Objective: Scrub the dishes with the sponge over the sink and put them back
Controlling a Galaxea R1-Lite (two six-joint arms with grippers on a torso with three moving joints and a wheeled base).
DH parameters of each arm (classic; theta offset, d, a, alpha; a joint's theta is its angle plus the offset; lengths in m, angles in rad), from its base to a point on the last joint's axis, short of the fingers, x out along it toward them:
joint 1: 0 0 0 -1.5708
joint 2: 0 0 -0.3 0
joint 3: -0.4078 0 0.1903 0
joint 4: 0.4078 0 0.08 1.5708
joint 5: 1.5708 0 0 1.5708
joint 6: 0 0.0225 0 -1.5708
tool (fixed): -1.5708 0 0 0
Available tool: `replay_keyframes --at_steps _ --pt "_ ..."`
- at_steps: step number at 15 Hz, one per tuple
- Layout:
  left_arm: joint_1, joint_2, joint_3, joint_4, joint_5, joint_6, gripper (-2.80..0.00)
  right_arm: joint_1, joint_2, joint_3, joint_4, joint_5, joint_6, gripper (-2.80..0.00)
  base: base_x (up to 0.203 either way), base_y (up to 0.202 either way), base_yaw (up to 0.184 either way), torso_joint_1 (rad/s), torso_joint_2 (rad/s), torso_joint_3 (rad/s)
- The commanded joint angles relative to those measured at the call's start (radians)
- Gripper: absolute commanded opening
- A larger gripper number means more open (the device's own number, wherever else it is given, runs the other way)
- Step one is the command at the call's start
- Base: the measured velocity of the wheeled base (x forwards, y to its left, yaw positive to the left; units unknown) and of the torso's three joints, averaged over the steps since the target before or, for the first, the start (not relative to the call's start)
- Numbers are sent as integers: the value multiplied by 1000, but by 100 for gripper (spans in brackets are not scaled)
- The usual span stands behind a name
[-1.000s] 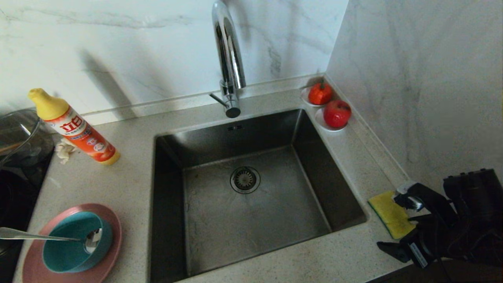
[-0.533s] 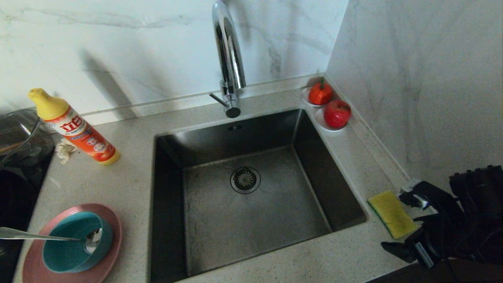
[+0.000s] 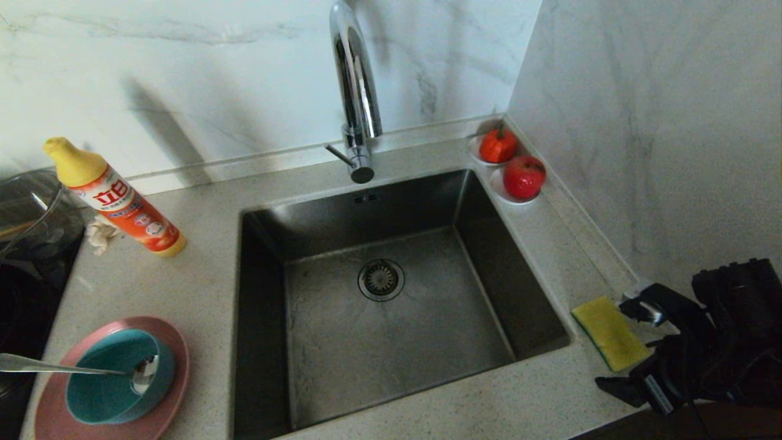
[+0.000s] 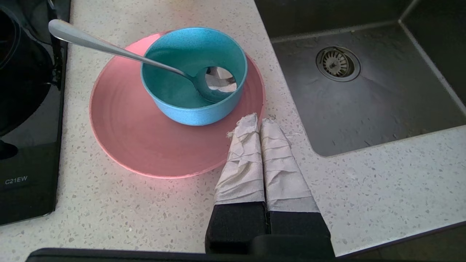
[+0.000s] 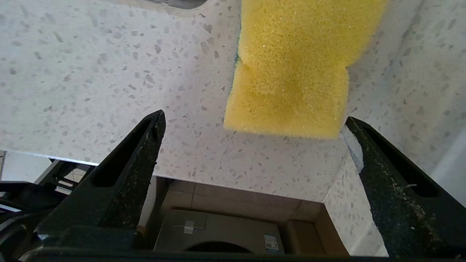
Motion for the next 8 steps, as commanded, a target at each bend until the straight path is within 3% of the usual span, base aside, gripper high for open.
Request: replay_keyframes --at_steps 1,8 --pt "0 -3 0 0 0 0 -280 -4 19 0 -2 0 -2 0 0 0 0 0 0 0" --pt "0 -3 0 0 0 0 -280 -10 26 -2 -3 0 -2 0 0 0 0 0 0 0"
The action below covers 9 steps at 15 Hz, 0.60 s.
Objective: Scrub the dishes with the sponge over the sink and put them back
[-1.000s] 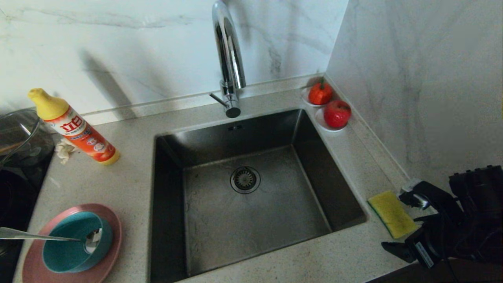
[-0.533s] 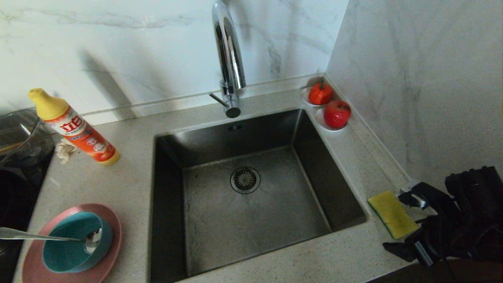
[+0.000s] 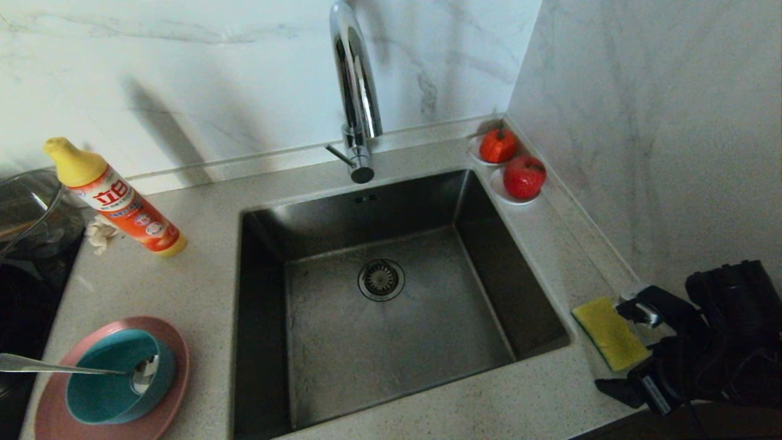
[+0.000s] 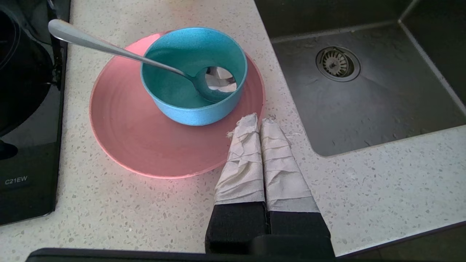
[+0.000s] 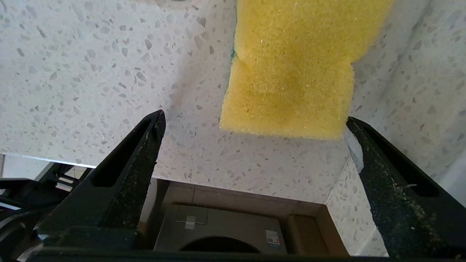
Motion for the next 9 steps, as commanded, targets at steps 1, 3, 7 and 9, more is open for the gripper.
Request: replay_keyframes --at_steps 1,3,7,9 --pt "0 -3 0 -1 0 0 -280 0 5 -1 -5 0 -2 0 0 0 0 0 0 0" --pt "0 -3 0 -1 0 0 -280 0 12 -4 -8 0 -2 0 0 0 0 0 0 0" --pt "0 -3 0 -1 0 0 -280 -2 26 -18 -15 1 -2 0 0 0 0 0 0 0" --pt "0 -3 0 -1 0 0 -280 -2 29 -18 -21 1 -2 0 0 0 0 0 0 0"
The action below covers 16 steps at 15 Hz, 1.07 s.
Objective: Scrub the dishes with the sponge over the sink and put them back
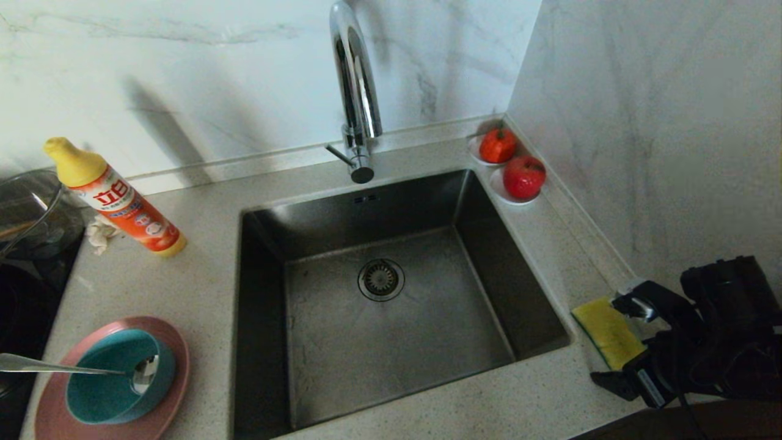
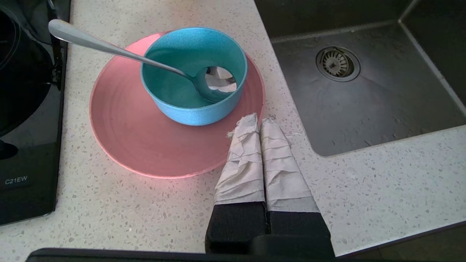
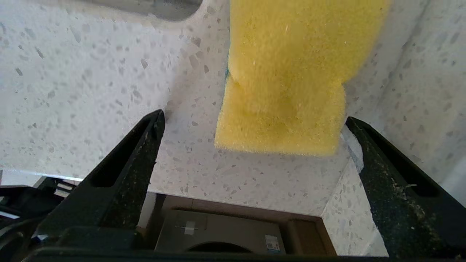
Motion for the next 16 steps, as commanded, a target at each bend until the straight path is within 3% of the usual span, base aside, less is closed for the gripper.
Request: replay_keyframes --at_steps 1,10,11,12,16 --pt "0 -3 0 0 0 0 -280 1 7 -1 -3 0 -2 0 0 0 0 0 0 0" --pt "0 -3 0 0 0 0 -280 -7 36 -7 -24 0 0 0 0 0 0 0 0 0" --pt "0 -3 0 0 0 0 -280 -7 38 -6 -33 0 0 -84 0 0 0 0 0 0" --pt "0 -3 0 0 0 0 -280 -7 38 -3 -35 0 -1 -280 0 0 0 0 0 0" --pt "0 -3 0 0 0 0 -280 -7 35 -4 -34 0 -2 -280 0 0 0 0 0 0"
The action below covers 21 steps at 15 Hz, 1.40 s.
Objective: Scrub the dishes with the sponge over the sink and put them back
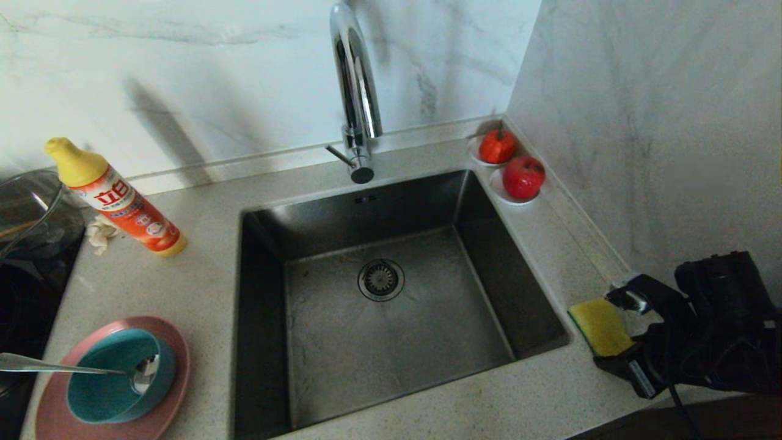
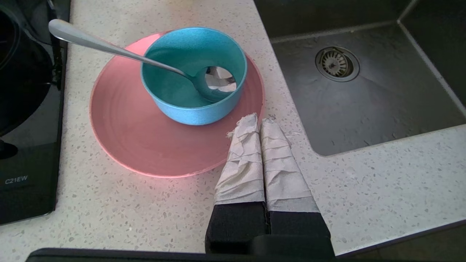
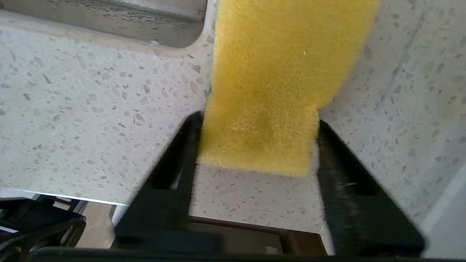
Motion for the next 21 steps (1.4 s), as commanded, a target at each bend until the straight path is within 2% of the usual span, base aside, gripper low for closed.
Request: replay_keyframes --at_steps 1,9,14,21 --pt "0 -3 0 0 0 0 -280 0 5 1 1 0 -2 -280 0 0 0 0 0 0" --pt "0 -3 0 0 0 0 -280 0 -2 2 2 0 -1 -280 0 0 0 0 0 0" --pt "0 -3 0 0 0 0 -280 22 -107 1 12 10 -4 -280 0 0 0 0 0 0" --pt "0 -3 0 0 0 0 -280 230 -201 -46 41 8 -8 -280 0 0 0 0 0 0"
